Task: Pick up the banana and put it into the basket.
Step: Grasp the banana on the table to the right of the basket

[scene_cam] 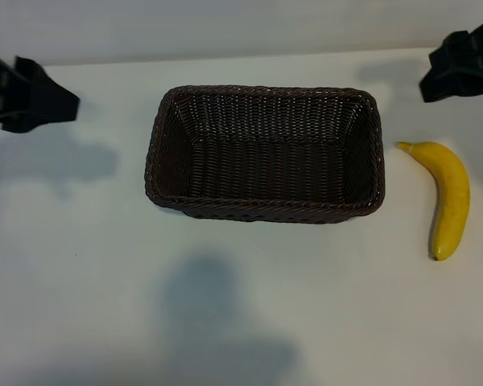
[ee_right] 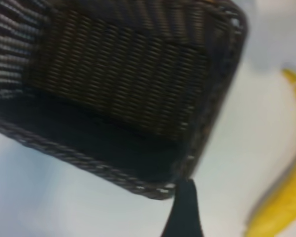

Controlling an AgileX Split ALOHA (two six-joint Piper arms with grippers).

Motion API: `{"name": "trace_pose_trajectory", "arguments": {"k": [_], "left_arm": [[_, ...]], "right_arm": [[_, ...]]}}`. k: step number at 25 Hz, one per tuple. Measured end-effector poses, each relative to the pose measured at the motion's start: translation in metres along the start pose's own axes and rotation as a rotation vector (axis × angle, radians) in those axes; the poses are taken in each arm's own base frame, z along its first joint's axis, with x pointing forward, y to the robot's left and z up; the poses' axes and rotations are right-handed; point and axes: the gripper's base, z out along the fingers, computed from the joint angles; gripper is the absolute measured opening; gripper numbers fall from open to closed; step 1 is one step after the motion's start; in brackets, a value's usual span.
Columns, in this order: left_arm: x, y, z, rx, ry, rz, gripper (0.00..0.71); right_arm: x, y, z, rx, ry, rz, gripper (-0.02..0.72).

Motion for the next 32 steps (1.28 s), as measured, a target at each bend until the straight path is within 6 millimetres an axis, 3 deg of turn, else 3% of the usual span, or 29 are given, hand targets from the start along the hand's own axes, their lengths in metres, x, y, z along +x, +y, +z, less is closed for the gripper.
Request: {"name": "trace_pose_trajectory", "arguments": {"k": [9, 20, 28, 32], "left_arm": [[-0.002, 0.000, -0.003, -0.009, -0.032, 0.003, 0.611], [-0.002, 0.000, 0.002, 0.003, -0.021, -0.010, 0.610], [-0.002, 0.000, 0.002, 0.003, -0.020, -0.010, 0.610], [-0.003, 0.001, 0.002, 0.002, -0.022, -0.010, 0.610]], "right_arm": [[-0.003, -0.012, 0.008, 0.104, -0.001, -0.041, 0.605], [-0.003, -0.040, 0.090, 0.149, 0.201, -0.014, 0.615], [-0.001, -0.059, 0.108, 0.309, 0.242, 0.032, 0.624], [0.001, -0.062, 0.118, 0.309, 0.266, 0.051, 0.624]]}}
